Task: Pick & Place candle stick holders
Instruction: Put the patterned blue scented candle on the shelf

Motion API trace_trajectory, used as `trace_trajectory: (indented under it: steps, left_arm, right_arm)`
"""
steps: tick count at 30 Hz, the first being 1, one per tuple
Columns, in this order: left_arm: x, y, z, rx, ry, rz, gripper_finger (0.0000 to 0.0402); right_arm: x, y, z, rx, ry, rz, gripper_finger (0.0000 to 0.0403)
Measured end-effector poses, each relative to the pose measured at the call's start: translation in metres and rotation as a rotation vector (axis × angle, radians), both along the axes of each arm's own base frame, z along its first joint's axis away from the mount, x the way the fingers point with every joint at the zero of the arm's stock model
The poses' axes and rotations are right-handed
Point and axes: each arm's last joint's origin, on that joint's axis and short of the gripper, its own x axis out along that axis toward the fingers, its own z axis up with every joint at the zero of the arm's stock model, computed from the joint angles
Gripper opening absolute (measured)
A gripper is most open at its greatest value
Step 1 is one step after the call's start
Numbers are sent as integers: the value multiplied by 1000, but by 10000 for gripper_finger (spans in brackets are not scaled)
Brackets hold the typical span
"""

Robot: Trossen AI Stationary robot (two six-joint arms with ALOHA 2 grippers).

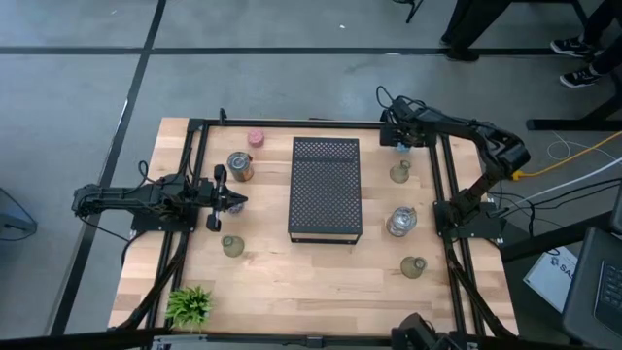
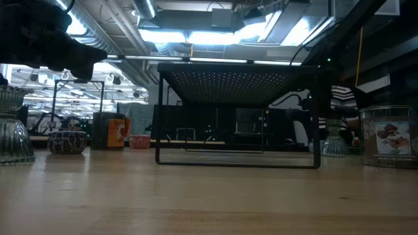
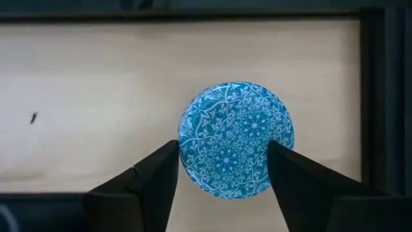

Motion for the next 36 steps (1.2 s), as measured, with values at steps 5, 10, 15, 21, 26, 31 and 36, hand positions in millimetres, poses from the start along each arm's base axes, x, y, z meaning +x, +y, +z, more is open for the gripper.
trace_trajectory:
  steps: [5, 10, 15, 21, 26, 31, 36]
  left_arm:
    - [0, 0, 0, 0, 0, 0, 6]
    - [0, 0, 0, 0, 0, 0, 6]
    - [0, 0, 0, 0, 0, 1, 6]
    - [0, 0, 0, 0, 0, 0, 6]
    - [0, 0, 0, 0, 0, 0, 6]
    - [0, 0, 0, 0, 0, 0, 6]
    - [0, 0, 0, 0, 0, 0, 6]
  right_arm:
    - [5, 8, 5, 3, -17, 25, 236]
    - [7, 11, 8, -6, -24, 36, 265]
    - [6, 12, 12, -15, -32, 20, 300]
    - [4, 11, 16, -39, -36, 10, 331]
    - [-4, 6, 16, -29, -41, -34, 352]
    - [-7, 4, 16, -4, -68, -53, 361]
    - [-7, 4, 16, -6, -76, -59, 363]
